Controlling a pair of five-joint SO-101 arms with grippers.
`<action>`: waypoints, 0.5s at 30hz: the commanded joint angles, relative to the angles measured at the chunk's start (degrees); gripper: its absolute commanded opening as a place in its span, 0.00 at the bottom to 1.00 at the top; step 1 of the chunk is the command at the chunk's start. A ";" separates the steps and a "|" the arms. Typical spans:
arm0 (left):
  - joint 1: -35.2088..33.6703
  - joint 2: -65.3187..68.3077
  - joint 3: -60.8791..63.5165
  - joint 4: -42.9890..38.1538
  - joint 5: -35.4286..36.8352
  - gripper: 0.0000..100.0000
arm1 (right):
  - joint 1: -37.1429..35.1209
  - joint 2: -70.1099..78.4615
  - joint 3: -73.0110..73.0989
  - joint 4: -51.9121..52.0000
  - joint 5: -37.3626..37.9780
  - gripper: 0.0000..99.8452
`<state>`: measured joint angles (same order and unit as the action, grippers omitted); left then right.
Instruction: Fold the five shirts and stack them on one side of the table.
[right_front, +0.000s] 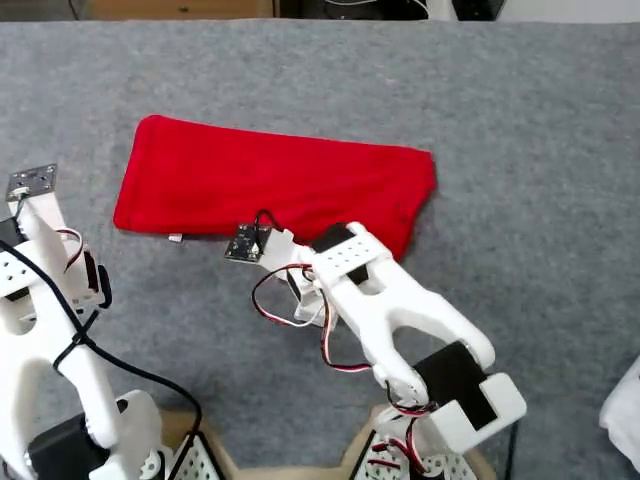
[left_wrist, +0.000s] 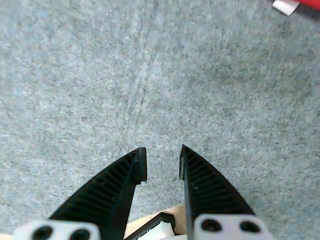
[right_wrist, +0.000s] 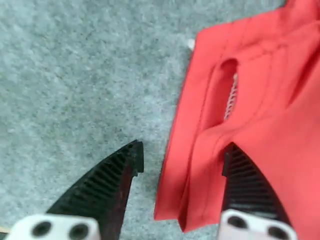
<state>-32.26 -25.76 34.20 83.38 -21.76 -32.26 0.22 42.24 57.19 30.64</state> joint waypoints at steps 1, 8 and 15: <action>-0.18 -1.71 -0.44 -0.26 -0.26 0.12 | 0.84 1.63 -0.84 0.53 0.62 0.26; -0.44 -1.71 -0.44 -0.18 -0.26 0.12 | 1.19 1.89 -0.84 0.53 0.53 0.26; -0.26 -1.71 -0.44 -0.09 -0.26 0.12 | 1.27 1.89 -0.84 0.44 0.44 0.15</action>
<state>-32.26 -25.76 34.20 83.38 -21.76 -31.91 0.84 41.36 56.92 30.64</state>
